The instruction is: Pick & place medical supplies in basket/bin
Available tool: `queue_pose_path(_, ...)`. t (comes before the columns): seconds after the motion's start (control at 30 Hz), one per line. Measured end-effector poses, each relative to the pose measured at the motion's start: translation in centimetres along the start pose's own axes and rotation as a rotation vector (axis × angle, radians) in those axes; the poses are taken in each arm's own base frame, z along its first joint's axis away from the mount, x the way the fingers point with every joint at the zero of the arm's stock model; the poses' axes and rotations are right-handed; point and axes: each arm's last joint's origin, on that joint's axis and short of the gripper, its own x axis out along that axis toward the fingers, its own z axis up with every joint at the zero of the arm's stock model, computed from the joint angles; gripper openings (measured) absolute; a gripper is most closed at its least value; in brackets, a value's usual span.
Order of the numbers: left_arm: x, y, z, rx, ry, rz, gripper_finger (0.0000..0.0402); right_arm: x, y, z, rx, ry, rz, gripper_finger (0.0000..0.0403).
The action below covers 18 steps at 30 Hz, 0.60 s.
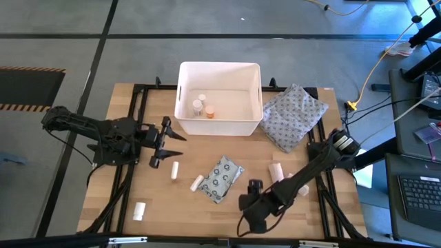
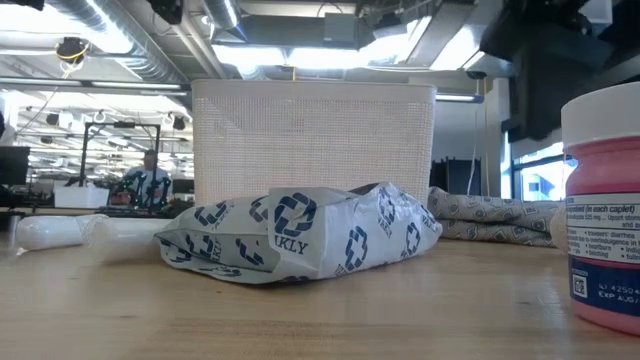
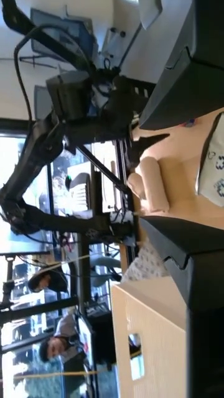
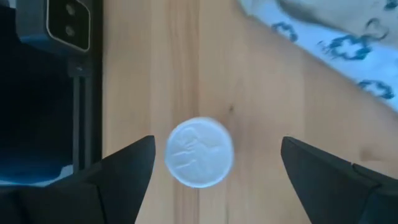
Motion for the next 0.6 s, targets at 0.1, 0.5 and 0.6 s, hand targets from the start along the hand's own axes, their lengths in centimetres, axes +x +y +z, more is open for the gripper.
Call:
queue_pose_path(0.1, 0.0, 0.0, -0.1, 0.000, 0.009, 0.008, 0.0229, 0.6, 0.1, -0.1, 0.013, 0.014, 0.003, 0.0347)
queue_pose_path(0.5, 0.0, 0.0, -0.1, -0.009, 0.011, 0.009, 0.0229, 1.5, 0.2, -0.2, 0.045, 0.040, 0.012, 0.0307)
queue_pose_path(0.6, 0.0, 0.0, -0.1, -0.010, 0.013, 0.009, 0.0230, 1.5, 0.3, -0.1, 0.038, 0.034, 0.017, 0.0274)
